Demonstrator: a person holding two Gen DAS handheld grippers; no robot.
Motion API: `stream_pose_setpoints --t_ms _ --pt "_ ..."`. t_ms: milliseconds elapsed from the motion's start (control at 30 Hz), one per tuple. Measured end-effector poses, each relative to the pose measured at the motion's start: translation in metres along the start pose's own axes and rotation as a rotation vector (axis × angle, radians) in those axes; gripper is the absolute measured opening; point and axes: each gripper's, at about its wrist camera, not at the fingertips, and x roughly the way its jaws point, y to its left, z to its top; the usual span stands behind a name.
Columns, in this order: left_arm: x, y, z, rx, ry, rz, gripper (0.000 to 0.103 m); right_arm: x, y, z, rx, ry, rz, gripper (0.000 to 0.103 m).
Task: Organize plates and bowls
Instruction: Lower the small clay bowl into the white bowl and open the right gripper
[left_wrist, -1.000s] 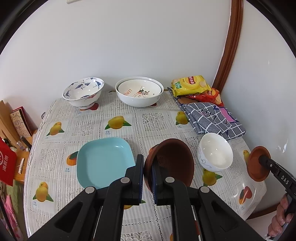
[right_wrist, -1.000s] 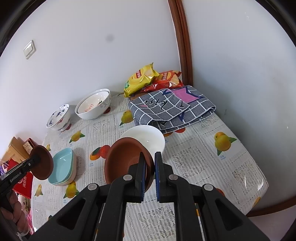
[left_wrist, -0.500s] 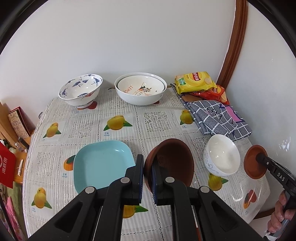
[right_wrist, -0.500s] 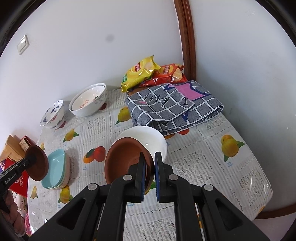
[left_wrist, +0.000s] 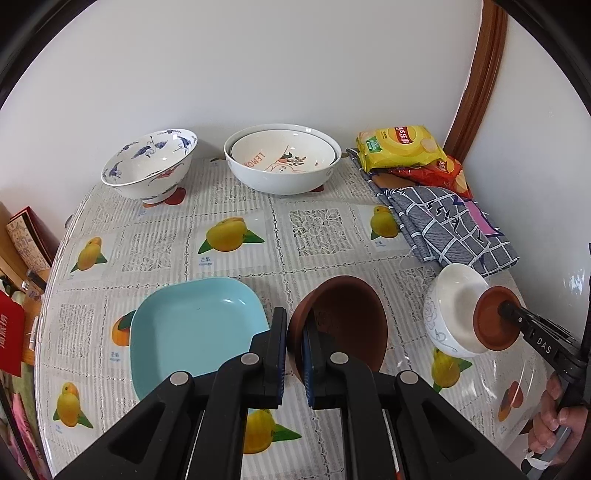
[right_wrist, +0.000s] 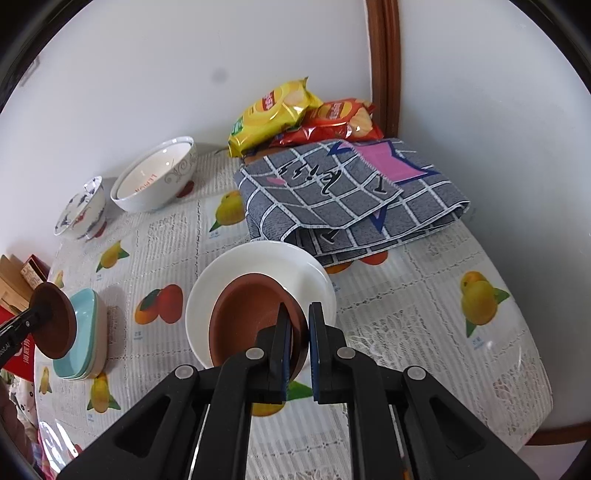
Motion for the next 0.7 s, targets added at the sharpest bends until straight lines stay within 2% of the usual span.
stream_pose_setpoints --t_ms 333,700 --pt "0.020 0.001 -0.001 0.000 0.027 0.003 0.008 0.037 0.007 0.002 -0.051 0.051 -0.034 0.009" --pt "0.025 -0.002 0.000 0.005 0.029 0.003 0.008 0.052 0.011 0.004 -0.088 0.063 -0.045 0.009"
